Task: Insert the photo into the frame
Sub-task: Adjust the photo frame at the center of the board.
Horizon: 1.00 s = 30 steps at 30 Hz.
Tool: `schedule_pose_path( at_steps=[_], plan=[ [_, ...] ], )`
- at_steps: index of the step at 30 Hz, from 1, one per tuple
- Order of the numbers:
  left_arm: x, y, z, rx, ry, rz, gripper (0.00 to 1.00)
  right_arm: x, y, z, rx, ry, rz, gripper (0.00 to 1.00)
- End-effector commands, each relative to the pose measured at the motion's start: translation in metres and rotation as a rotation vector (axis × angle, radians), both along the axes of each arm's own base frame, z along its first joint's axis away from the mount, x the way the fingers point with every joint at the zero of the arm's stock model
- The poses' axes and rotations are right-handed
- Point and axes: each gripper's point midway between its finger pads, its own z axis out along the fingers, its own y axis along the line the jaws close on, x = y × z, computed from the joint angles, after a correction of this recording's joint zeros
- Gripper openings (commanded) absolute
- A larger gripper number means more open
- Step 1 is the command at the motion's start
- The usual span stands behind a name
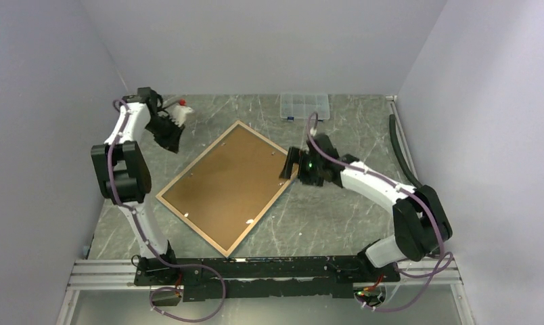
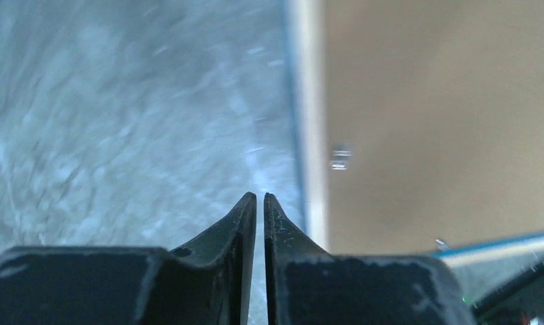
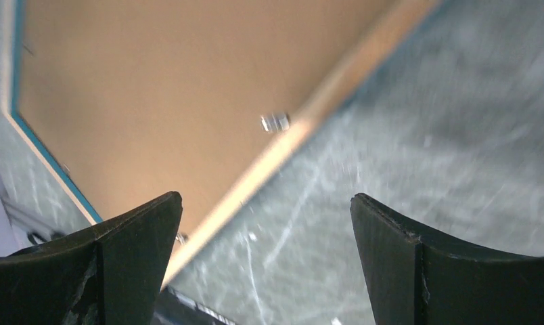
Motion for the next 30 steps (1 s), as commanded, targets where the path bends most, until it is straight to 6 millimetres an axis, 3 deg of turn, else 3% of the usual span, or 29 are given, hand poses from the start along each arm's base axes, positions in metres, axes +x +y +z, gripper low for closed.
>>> schedule_pose_path(
  at_steps=[1,4,7,12,16,19,25,30],
  plan=[
    [0.023,0.057,-0.029,0.052,0.057,0.333,0.11,-0.035,0.013,-0.013,0.134,0.066,0.007,1.0],
    [0.012,0.077,-0.055,0.113,0.09,0.365,0.08,-0.047,0.019,-0.019,0.203,0.095,0.019,1.0],
    [-0.009,0.073,-0.072,0.1,0.145,0.329,0.07,-0.055,0.032,-0.021,0.297,0.129,0.04,1.0],
    [-0.052,0.038,-0.086,0.084,0.261,0.26,0.1,-0.054,0.048,-0.023,0.386,0.163,0.063,1.0],
    [-0.076,0.003,-0.088,0.068,0.295,0.194,0.13,-0.046,0.043,-0.03,0.334,0.167,0.044,1.0],
    [-0.09,-0.029,-0.088,0.028,0.331,0.143,0.14,-0.033,0.023,-0.033,0.301,0.154,0.0,1.0],
    [-0.114,-0.093,-0.085,-0.048,0.377,0.021,0.14,-0.011,-0.057,-0.028,0.26,0.111,-0.167,1.0],
    [-0.117,-0.122,-0.071,-0.123,0.389,0.005,0.18,-0.008,-0.096,-0.011,0.101,0.053,-0.251,1.0]
  ],
)
